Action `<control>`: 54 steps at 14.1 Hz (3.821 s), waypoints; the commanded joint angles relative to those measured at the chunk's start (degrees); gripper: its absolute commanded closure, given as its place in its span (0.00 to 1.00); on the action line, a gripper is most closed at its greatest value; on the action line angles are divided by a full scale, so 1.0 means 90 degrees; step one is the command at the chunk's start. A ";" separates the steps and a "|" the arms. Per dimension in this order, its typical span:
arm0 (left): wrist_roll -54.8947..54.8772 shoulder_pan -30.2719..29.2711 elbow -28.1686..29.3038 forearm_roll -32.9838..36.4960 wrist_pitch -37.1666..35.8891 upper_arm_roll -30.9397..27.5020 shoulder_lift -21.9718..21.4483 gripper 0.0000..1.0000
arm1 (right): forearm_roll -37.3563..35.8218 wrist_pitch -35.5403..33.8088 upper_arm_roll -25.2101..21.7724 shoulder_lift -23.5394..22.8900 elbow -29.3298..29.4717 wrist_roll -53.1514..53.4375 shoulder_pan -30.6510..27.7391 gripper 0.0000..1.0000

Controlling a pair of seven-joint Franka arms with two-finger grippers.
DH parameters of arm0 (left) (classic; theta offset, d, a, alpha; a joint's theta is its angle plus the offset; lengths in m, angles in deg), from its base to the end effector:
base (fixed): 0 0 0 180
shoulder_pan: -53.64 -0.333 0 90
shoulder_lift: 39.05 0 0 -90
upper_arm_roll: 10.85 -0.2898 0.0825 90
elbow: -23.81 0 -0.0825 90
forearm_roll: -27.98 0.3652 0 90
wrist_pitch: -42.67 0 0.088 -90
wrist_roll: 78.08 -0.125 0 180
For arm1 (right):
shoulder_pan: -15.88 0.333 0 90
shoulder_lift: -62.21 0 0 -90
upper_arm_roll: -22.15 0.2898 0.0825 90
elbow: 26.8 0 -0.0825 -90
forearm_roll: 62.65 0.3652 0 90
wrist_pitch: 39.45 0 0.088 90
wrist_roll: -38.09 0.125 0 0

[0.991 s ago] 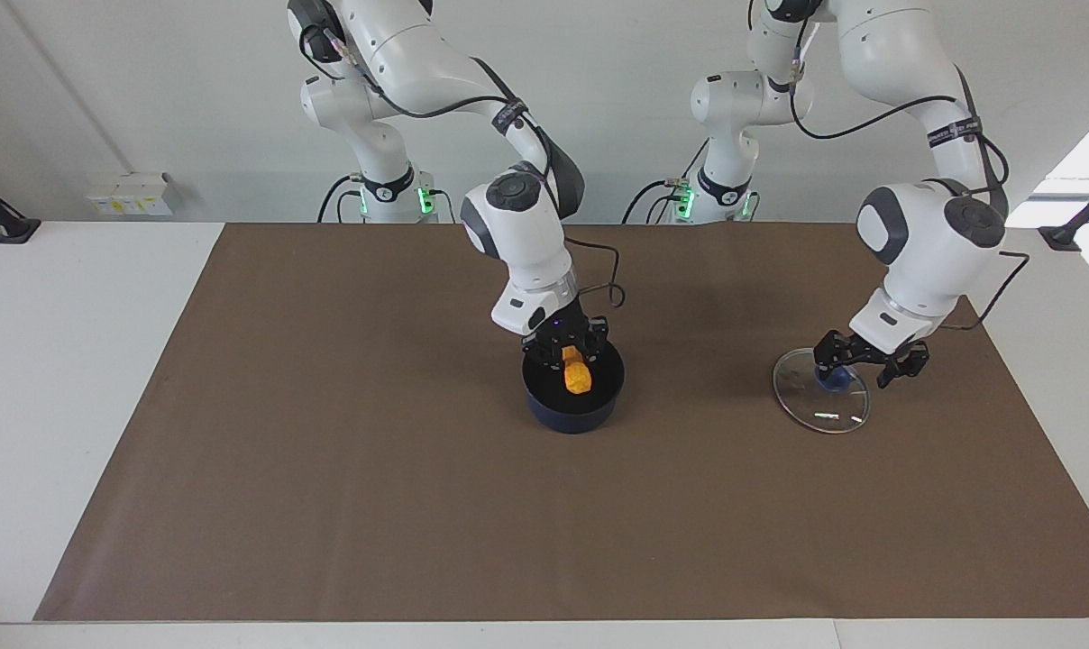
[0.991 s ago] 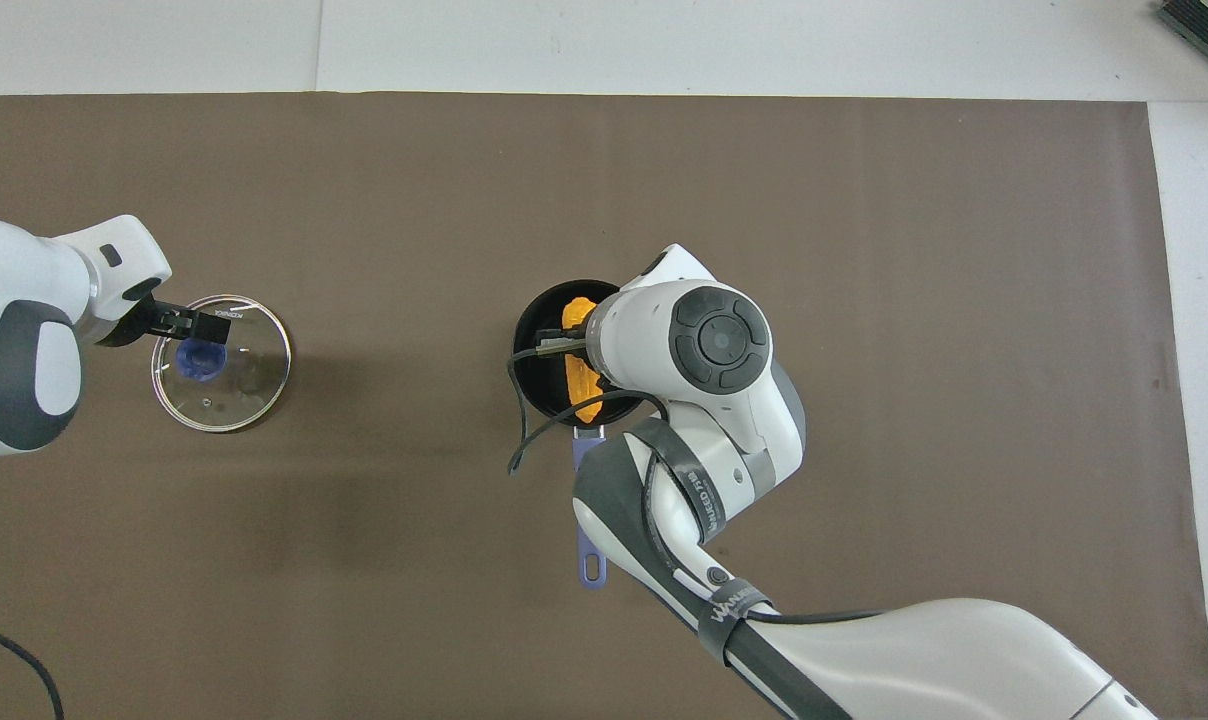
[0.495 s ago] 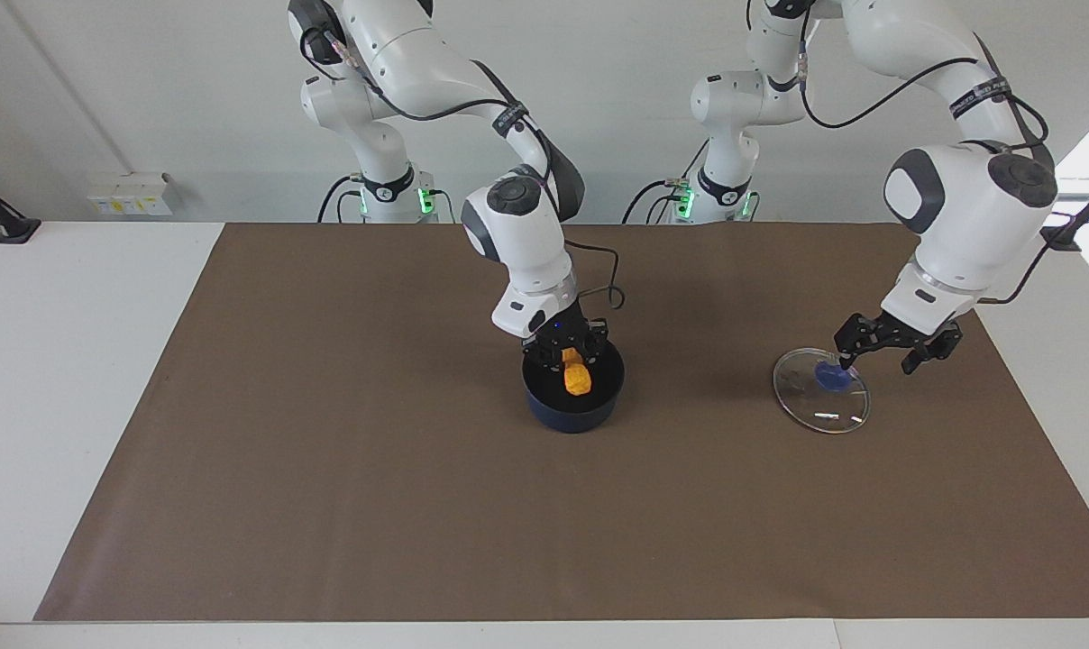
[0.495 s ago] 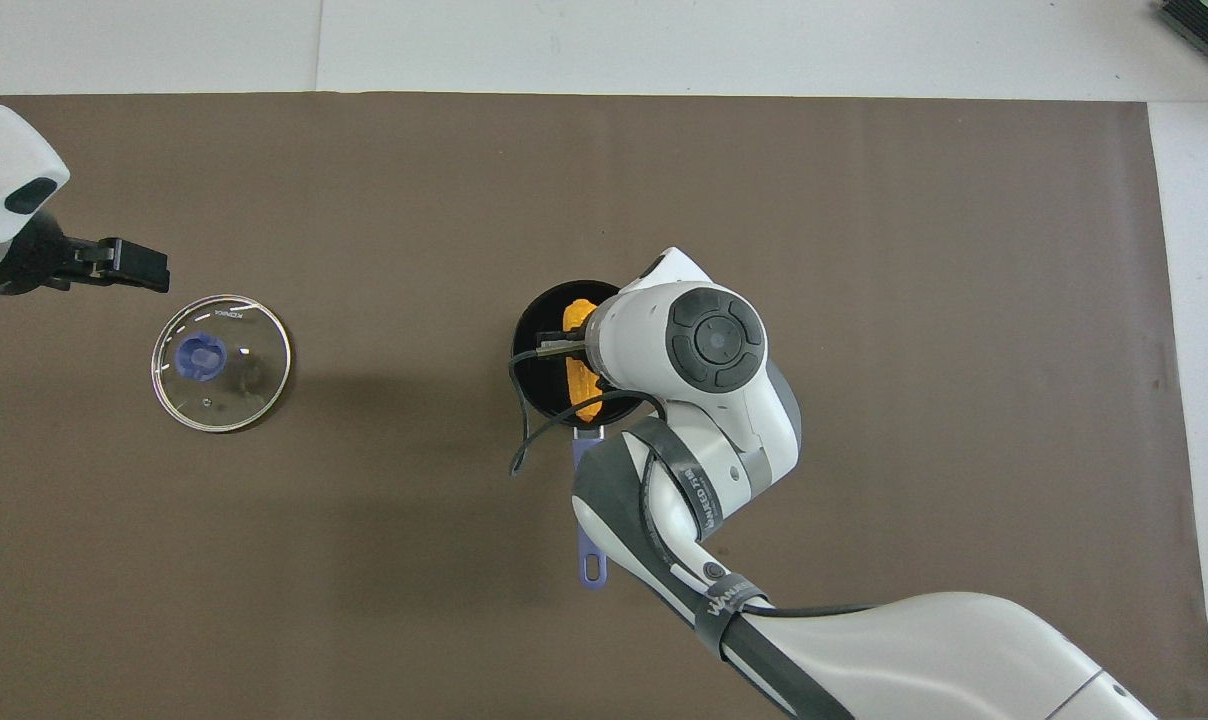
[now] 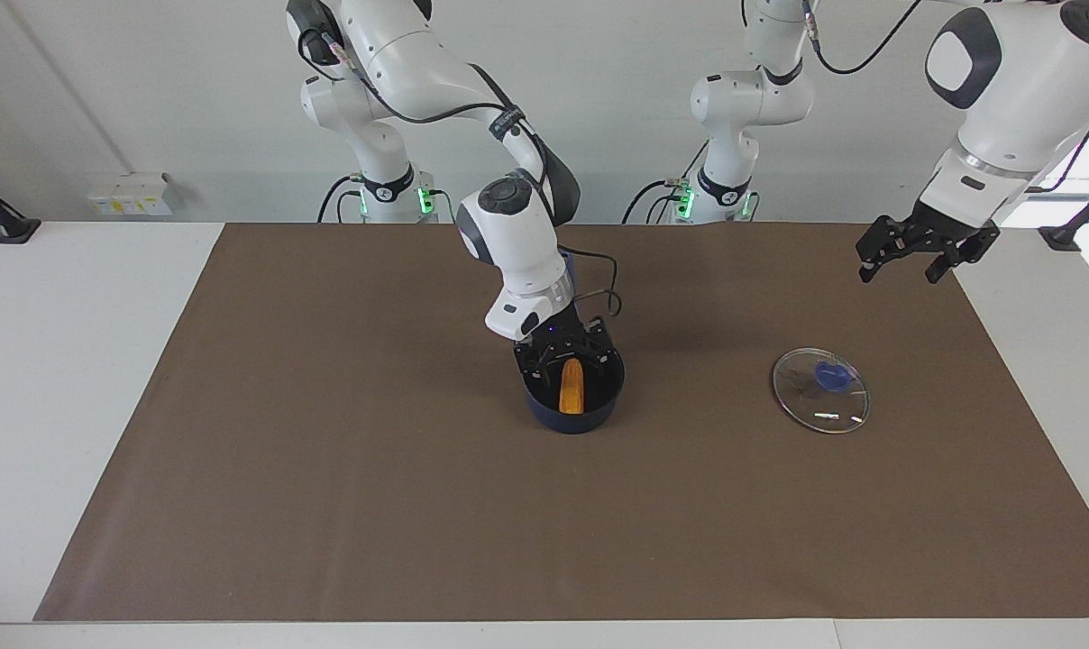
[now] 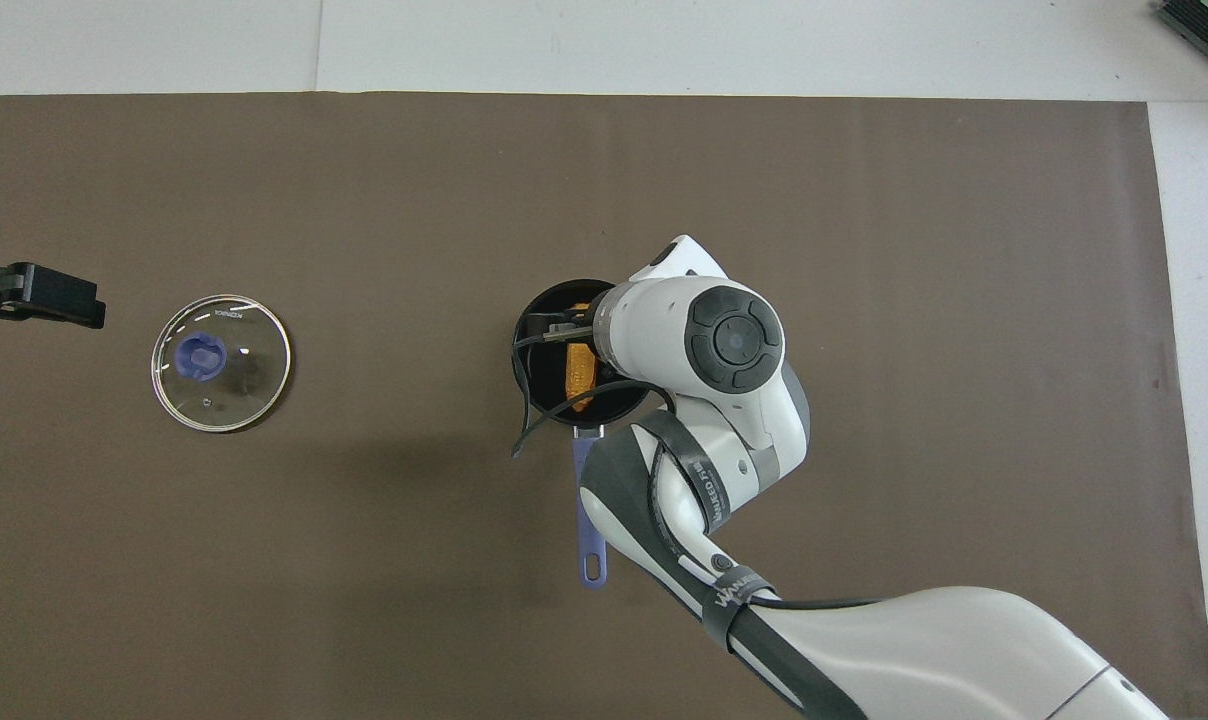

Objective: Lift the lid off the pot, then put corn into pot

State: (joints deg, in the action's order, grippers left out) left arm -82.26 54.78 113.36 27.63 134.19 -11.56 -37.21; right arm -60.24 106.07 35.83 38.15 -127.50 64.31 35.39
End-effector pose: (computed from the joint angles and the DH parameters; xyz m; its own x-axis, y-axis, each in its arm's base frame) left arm 0.5471 -0.0050 0.5688 0.9968 -0.0802 0.0027 -0.0802 -0.9968 0.0055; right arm 0.5661 0.3528 0.3449 0.9644 0.0134 0.2639 0.0888 -0.9571 -0.2760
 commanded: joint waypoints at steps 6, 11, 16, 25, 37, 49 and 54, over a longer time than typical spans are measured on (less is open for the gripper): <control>0.0239 0.0118 -0.0037 0.0049 -0.0257 0.0011 0.0010 0.00 | -0.0004 -0.0414 0.0053 0.0807 0.0076 -0.0470 -0.0848 0.00; 0.0220 0.0292 0.0031 0.0030 -0.0404 0.0030 -0.0068 0.00 | -0.0013 -0.2259 0.0033 0.1646 0.0076 -0.0793 -0.1277 0.00; 0.0132 0.0401 -0.0106 0.0030 -0.0560 0.0050 -0.0126 0.00 | -0.0013 -0.3354 0.0004 0.2594 0.0085 -0.0784 -0.1863 0.00; -0.0015 0.0450 -0.0037 -0.0058 -0.0511 0.0021 -0.0234 0.00 | -0.0052 -0.4821 -0.0717 0.3532 0.0281 -0.1182 -0.2470 0.00; -0.0024 0.0176 -0.0037 -0.0029 -0.0521 -0.0077 -0.0234 0.00 | -0.0433 -0.5777 -0.1432 0.3611 0.0457 -0.3137 -0.2499 0.00; -0.0024 0.0176 -0.0037 -0.0029 -0.0511 -0.0077 -0.0234 0.00 | 0.0105 -0.6403 -0.1383 0.3601 0.0505 -0.3068 -0.2508 0.00; -0.0024 0.0176 -0.0037 -0.0029 -0.0521 -0.0077 -0.0234 0.00 | -0.0159 -0.6736 -0.1286 0.3123 0.1170 -0.3166 -0.2372 0.00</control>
State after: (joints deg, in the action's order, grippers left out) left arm -82.11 56.65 112.73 27.41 130.39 -12.40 -38.47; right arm -60.92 47.14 23.62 68.66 -120.42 37.35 13.62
